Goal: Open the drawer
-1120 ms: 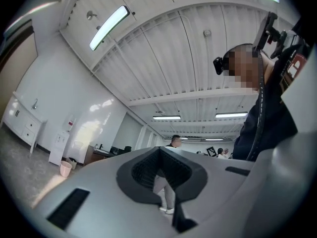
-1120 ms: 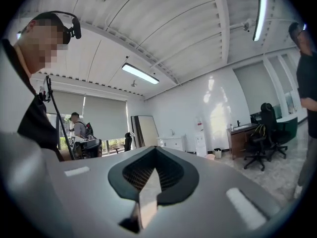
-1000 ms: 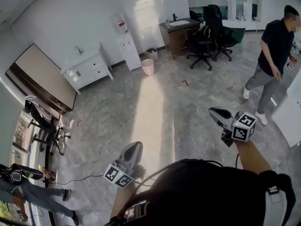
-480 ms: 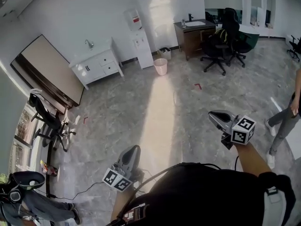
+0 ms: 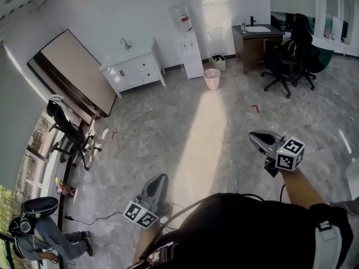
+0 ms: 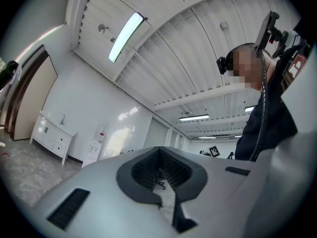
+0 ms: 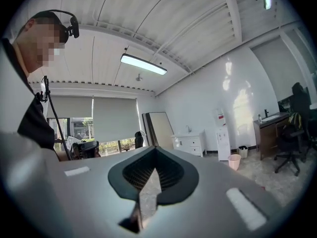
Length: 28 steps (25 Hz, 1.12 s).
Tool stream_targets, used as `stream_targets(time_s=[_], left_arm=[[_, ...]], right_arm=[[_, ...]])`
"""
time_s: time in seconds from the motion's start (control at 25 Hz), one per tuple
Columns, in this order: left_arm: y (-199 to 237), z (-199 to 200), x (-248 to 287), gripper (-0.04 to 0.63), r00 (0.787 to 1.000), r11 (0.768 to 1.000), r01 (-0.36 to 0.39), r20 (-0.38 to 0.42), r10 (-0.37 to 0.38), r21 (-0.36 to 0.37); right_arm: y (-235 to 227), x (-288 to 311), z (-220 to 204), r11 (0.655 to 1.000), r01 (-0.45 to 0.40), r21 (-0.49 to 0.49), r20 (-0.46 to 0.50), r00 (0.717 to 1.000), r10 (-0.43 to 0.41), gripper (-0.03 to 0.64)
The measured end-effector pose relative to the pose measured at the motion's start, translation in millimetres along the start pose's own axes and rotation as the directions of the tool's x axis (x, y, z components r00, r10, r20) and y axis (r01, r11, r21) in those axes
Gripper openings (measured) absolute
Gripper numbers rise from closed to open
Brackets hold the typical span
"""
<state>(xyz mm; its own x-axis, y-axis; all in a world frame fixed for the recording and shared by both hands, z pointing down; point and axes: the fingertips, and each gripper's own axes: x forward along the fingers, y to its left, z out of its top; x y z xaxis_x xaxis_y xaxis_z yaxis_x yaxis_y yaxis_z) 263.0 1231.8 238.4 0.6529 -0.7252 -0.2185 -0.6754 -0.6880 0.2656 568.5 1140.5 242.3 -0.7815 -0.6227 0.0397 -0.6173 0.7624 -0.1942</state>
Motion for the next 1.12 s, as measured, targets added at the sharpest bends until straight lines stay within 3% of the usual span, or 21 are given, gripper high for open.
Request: stream_targets(time_s=[0.28, 0.64, 0.88, 1.12], left_arm=[[12.1, 1.4, 93.4, 0.000, 0.998, 0.998, -0.049, 0.046, 0.047, 0.036], [28.5, -28.8, 207.4, 0.000, 0.997, 0.998, -0.063, 0.039, 0.062, 0.023], [53.2, -46.3, 238.7, 0.000, 0.998, 0.998, -0.068, 0.017, 0.068, 0.013], [109.1, -37.6, 255.2, 0.000, 0.999, 0.999, -0.037, 0.023, 0.038, -0.014]], right_arm=[[-86.3, 35.7, 45.2, 0.992, -0.107, -0.062, -0.013, 0.994, 0.106, -0.005], [-199.4, 51.3, 59.9, 0.988, -0.146, -0.055, -0.021, 0.989, 0.145, -0.005], [-236.7, 70.6, 43.2, 0.988, -0.149, -0.036, -0.039, 0.988, 0.148, -0.005], [-253.6, 115.3, 47.3, 0.994, -0.108, -0.030, -0.043, 0.993, 0.106, -0.005]])
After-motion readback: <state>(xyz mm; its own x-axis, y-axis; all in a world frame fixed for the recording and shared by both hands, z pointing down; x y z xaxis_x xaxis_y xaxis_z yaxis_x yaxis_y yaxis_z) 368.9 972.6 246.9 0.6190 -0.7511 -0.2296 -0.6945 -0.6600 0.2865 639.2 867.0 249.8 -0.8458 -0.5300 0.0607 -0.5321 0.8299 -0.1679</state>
